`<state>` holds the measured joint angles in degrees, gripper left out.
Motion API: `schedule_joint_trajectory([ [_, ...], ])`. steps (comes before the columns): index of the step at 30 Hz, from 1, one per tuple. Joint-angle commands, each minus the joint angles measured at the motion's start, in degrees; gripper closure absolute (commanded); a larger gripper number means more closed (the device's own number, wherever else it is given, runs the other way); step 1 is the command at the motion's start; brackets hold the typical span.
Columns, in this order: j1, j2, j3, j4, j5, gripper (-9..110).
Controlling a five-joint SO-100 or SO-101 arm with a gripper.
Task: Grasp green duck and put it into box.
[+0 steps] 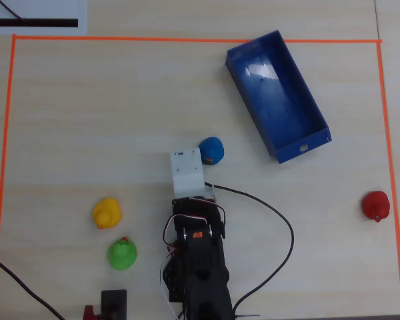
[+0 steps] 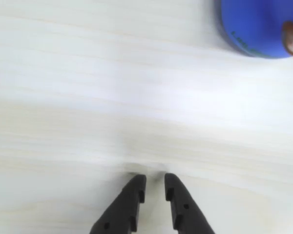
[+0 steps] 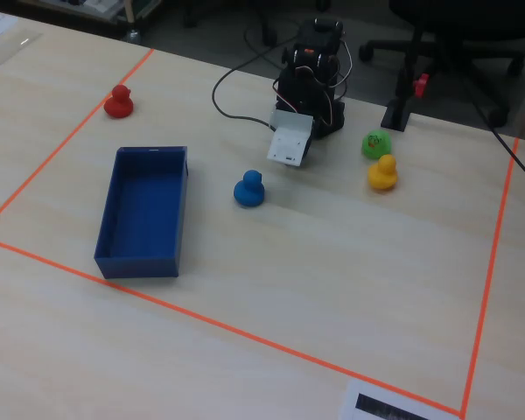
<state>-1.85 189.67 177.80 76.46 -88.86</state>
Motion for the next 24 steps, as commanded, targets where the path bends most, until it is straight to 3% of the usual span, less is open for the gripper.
schedule_joint_trajectory([
  [1, -0.44, 0.0, 0.44, 0.53, -0.18, 99],
  [24, 1.93, 0.09, 0.44, 0.44, -0.18, 100],
])
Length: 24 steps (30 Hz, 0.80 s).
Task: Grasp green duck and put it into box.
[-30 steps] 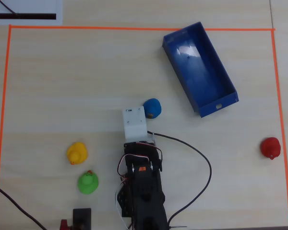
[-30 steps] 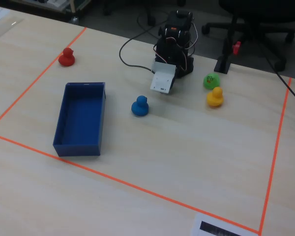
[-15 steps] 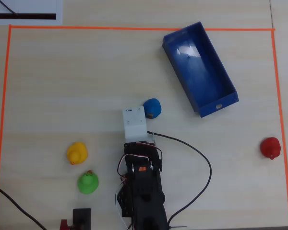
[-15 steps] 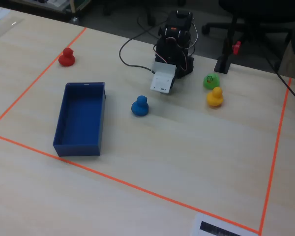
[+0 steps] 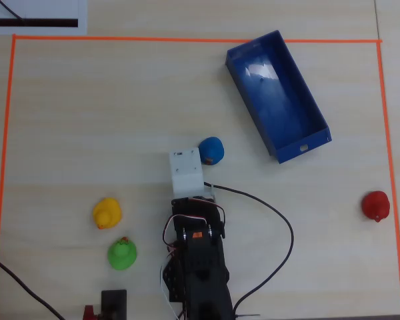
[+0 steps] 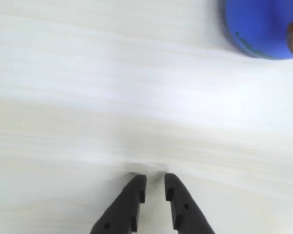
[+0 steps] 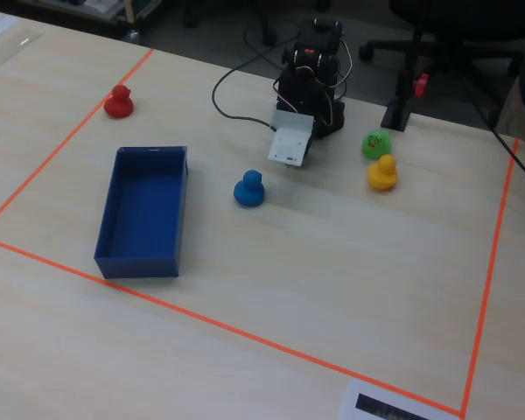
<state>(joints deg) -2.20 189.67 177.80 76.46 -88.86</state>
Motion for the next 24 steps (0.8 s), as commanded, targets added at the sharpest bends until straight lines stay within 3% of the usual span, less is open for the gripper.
schedule_joint_trajectory([
  [1, 2.81, 0.09, 0.44, 0.44, -0.18, 100],
  [9, 4.13, -0.18, 0.26, 0.44, -0.18, 101],
  [18, -13.54, -20.83, -22.32, -4.39, 0.35, 101],
  [24, -28.83, -30.5, -43.42, 8.61, -0.09, 82],
])
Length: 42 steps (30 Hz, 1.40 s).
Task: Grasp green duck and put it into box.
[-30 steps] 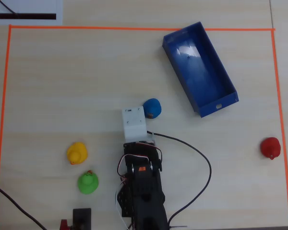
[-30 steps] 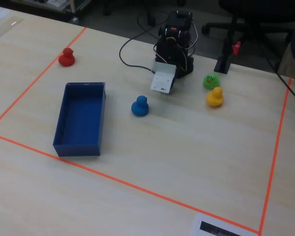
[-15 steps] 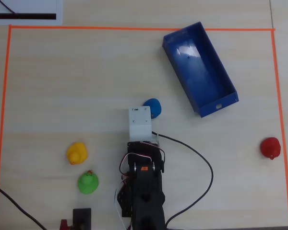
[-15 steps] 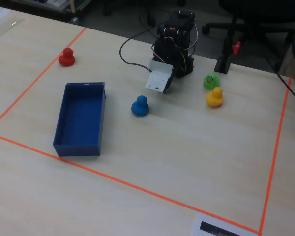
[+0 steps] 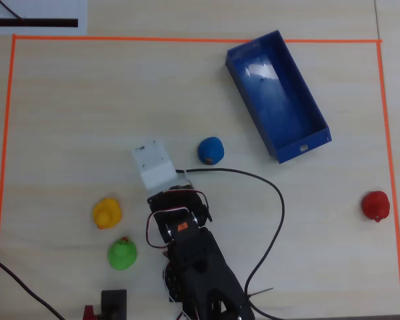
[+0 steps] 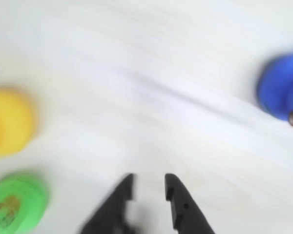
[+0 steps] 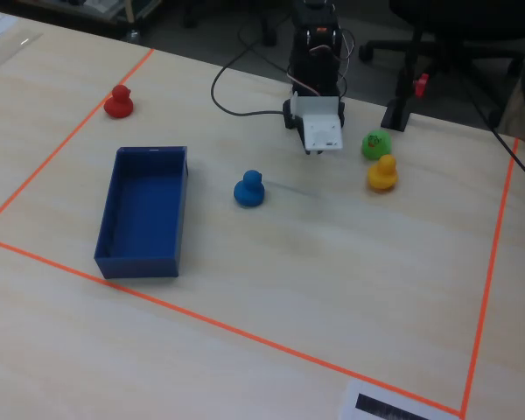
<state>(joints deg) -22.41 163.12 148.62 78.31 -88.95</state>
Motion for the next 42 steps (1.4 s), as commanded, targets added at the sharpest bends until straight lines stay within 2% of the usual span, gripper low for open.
schedule_joint_trajectory([
  [1, -11.51, -5.1, -16.7, 8.17, 0.44, 80],
  [3, -18.81, -7.65, -20.83, 10.55, 3.96, 80],
  [7, -33.84, -15.64, -28.83, 14.85, 17.93, 79],
  [11, -41.04, -26.19, -34.8, 16.61, 30.32, 74],
  [15, -42.45, -35.95, -38.85, 18.11, 37.0, 64],
  [22, -44.12, -47.99, -38.85, 17.58, 44.12, 58],
  [42, -44.21, -55.28, -22.5, 1.41, 46.67, 59],
])
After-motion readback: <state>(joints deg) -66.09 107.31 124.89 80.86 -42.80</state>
